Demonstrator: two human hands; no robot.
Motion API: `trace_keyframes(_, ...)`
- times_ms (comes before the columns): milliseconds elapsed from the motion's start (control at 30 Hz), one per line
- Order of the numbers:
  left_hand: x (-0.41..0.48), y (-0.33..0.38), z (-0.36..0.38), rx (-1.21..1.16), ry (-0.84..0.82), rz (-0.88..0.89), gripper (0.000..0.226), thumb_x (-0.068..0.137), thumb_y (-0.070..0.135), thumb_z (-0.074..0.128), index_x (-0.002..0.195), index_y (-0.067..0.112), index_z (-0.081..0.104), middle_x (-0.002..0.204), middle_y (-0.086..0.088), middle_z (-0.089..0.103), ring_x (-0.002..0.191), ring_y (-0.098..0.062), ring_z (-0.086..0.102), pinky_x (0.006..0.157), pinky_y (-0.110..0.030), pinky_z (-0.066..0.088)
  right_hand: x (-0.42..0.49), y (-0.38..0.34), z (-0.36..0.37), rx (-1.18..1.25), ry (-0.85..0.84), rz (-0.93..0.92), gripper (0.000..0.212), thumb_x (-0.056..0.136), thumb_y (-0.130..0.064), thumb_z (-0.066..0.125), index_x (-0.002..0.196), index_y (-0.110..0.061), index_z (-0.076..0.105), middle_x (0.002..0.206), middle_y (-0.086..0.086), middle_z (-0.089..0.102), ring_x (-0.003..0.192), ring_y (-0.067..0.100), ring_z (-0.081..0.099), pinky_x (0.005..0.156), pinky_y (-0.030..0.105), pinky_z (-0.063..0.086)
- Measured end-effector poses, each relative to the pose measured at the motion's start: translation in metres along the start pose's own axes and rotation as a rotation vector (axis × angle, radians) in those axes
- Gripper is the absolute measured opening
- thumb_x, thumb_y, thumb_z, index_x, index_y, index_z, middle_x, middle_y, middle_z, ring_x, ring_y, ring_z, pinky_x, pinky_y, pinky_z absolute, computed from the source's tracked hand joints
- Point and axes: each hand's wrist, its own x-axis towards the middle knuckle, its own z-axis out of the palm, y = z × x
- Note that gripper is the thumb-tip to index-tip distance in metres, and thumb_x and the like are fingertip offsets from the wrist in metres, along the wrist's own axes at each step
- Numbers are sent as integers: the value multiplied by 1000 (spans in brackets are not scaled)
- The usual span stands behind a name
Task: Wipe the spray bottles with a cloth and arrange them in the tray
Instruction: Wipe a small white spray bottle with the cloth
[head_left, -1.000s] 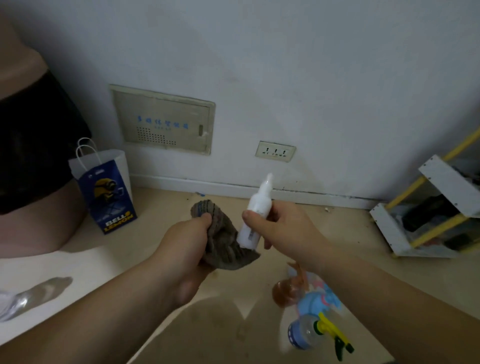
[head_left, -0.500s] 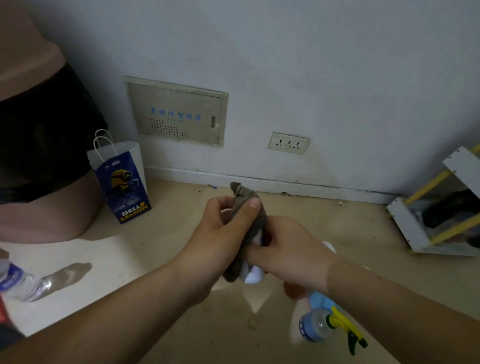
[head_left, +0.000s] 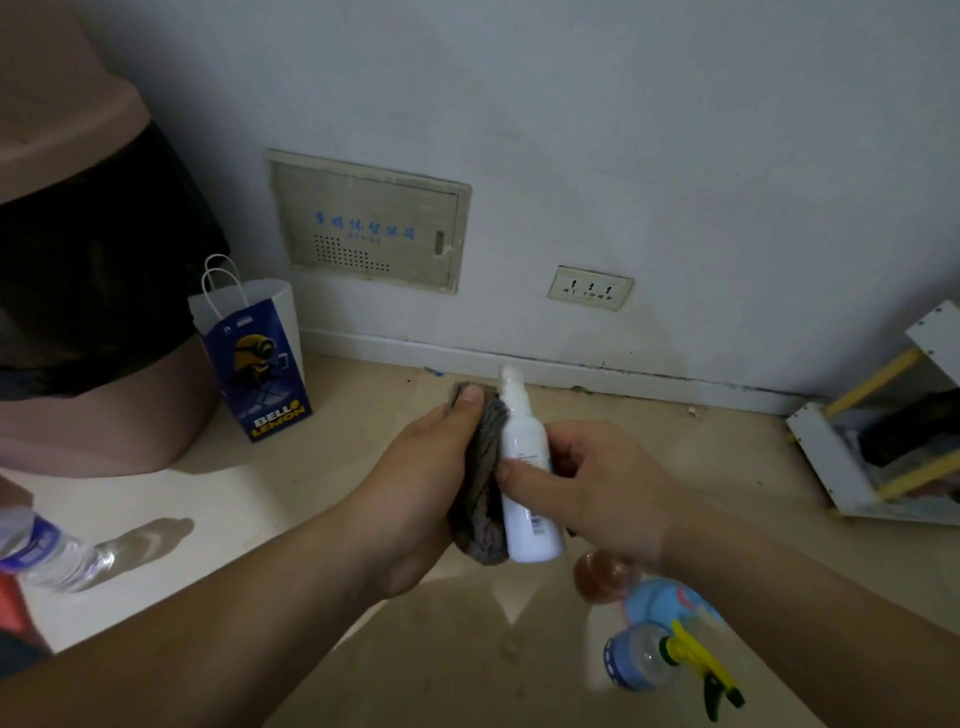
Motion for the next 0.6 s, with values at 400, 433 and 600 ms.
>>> trace_keyframes(400, -7, -28, 10, 345, 84, 204, 39, 95, 67, 53, 113, 33, 59, 99, 3, 75, 94, -10, 74, 89, -34, 58, -13, -9, 18, -527, 19, 51, 21, 74, -48, 66, 76, -27, 62, 69, -8, 70, 62, 7, 64, 59, 29, 53)
trace_keyframes(433, -6, -28, 6, 359, 120, 224, 42, 96, 67, 52, 109, 28, 61, 97, 0, 75, 93, -13, 74, 88, -36, 59, -14, -9, 21, -536, 23, 43, 23, 75, -49, 65, 72, -27, 59, 66, -11, 69, 60, 5, 62, 56, 29, 51)
trace_keyframes(600, 7, -14, -7, 175, 131, 20, 54, 108, 54, 39, 116, 12, 72, 102, -9, 80, 98, -24, 77, 98, -45, 58, -10, 0, 20, -212, 89, 63, 38, 82, -39, 74, 58, -22, 50, 49, -16, 53, 45, 1, 48, 45, 14, 34)
